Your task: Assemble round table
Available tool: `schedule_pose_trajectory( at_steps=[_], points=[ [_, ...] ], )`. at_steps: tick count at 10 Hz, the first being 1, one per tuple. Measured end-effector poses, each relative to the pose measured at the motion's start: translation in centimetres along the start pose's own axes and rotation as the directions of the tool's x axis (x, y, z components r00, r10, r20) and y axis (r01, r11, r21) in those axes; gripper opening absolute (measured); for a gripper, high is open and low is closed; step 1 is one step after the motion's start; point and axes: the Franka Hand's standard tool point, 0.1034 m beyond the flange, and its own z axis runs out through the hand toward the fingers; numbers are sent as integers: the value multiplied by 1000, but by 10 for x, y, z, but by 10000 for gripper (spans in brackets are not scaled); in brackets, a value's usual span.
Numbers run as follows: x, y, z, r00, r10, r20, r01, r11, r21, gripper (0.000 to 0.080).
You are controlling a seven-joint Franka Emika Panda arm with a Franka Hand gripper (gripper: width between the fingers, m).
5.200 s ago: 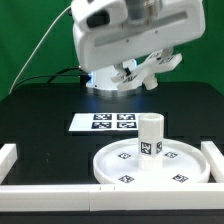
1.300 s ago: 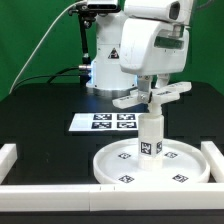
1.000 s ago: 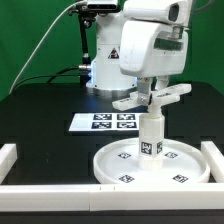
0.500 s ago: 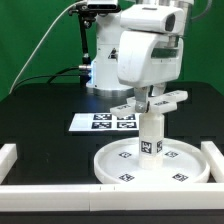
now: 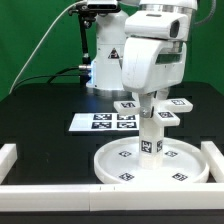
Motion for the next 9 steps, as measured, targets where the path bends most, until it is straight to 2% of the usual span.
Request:
schedule_pose_trajectory(
  at_steps=[1,2,3,8,9],
  points=[
    [0,-1,0,1000,-1,0,1,1000,0,558],
    [1,-1,0,1000,-1,0,1,1000,1,558],
    [1,-1,0,1000,-1,0,1,1000,1,629],
    [0,-1,-1,1000,-1,4,1,1000,4,649],
    [-4,-1,-7,999,0,33,-1,1000,30,649]
  ],
)
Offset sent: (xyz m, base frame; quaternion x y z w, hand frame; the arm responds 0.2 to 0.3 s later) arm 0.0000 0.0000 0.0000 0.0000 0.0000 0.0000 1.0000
